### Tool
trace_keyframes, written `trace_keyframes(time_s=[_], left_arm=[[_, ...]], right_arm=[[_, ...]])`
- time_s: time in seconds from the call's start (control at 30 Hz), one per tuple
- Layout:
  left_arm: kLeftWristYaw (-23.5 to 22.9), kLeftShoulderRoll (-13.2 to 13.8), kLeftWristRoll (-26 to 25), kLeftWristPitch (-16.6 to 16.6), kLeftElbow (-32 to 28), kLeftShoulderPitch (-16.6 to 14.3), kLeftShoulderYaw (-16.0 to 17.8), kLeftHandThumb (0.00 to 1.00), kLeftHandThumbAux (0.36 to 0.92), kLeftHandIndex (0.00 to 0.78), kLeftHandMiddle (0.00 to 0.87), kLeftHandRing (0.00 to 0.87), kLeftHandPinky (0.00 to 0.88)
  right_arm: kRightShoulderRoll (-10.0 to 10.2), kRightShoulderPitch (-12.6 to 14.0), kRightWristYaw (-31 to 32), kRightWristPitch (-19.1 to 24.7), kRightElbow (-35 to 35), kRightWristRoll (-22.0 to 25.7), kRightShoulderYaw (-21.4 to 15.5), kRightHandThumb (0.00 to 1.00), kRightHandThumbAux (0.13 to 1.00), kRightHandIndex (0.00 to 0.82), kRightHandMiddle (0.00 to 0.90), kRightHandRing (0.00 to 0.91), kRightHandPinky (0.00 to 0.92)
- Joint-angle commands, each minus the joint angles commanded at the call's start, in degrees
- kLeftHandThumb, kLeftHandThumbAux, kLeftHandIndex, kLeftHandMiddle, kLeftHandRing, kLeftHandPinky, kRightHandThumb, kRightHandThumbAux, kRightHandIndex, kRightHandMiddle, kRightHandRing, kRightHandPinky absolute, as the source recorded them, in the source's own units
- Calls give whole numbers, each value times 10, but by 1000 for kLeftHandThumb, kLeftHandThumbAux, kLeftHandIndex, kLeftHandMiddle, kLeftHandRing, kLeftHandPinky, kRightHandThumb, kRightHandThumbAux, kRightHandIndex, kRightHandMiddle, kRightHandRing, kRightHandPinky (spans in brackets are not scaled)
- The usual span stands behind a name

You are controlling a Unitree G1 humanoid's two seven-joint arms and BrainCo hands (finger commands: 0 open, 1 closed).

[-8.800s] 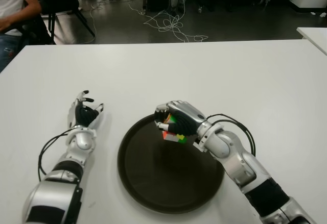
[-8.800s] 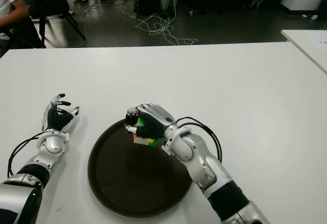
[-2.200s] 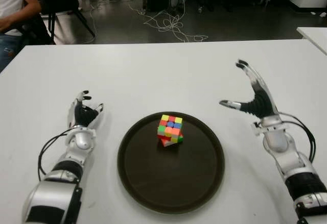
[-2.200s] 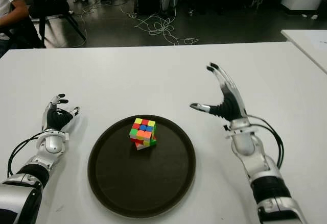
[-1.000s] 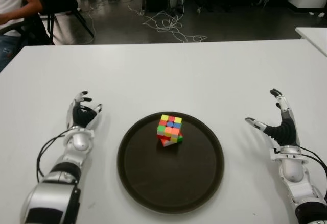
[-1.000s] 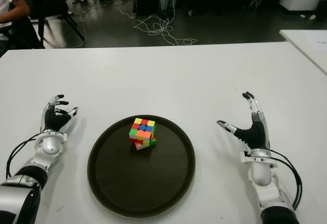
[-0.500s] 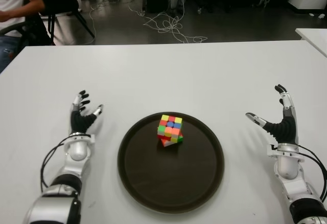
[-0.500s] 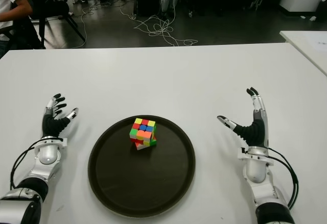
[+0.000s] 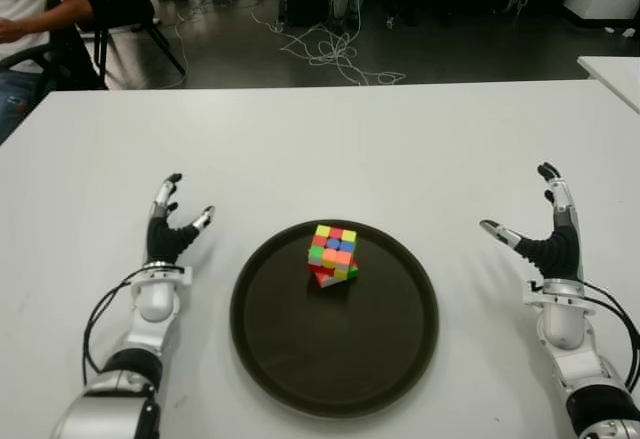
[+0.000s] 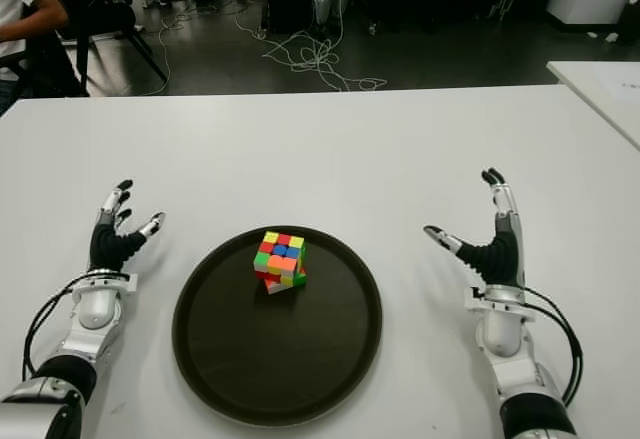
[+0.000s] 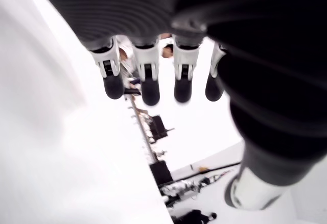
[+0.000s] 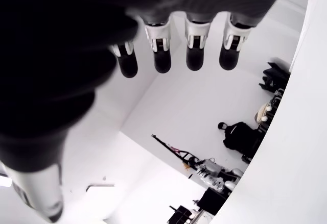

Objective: Pick up the Rubik's Cube and put it in the plate

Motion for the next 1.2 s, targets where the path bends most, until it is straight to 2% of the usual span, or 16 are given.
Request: trace_keyframes(time_s=[0.07,0.17,0.33,0.47,0.67,0.77,0.9,1.03,1.2], left_arm=[[-6,-9,-3,-10,-14,16,-2,0,757,6,4,2,1],[-15,-17,-9,-16,-22,29,-1,0,764,1,1,0,0],[-33,-25,-22,-25,-37,50,3,0,778,0,0,0,0],[-38,-40,-28,-34,-60,74,2,0,796,0,0,0,0],[-34,-57,-28,-41,-98,103,-3,0,813,0,0,0,0],[-32,-58,-22,-40,-123,118,-8,0,801,0,0,0,0],[-24,-55,-11,-33,-137,124,-10,0,775,0,0,0,0],[-20,-52,-8,-22,-129,113,-8,0,765,0,0,0,0],[-13,-55,-4,-30,-122,110,-5,0,775,0,0,0,0]], right_arm=[[12,24,-9,-14,-10,-8,8,0,720,0,0,0,0],[18,41,-11,-19,-19,-11,13,0,726,0,0,0,0],[19,47,-11,-13,-26,-16,16,0,738,0,0,0,0],[27,52,-15,-4,-31,-24,25,0,781,0,0,0,0],[21,53,-7,-6,-32,-26,31,0,790,0,0,0,0],[15,66,5,-11,-46,-24,35,0,776,0,0,0,0],[11,80,4,-13,-63,-33,40,0,751,0,0,0,0],[11,88,-7,-16,-76,-39,39,0,751,0,0,0,0],[18,91,3,-14,-80,-16,34,0,769,0,0,0,0]])
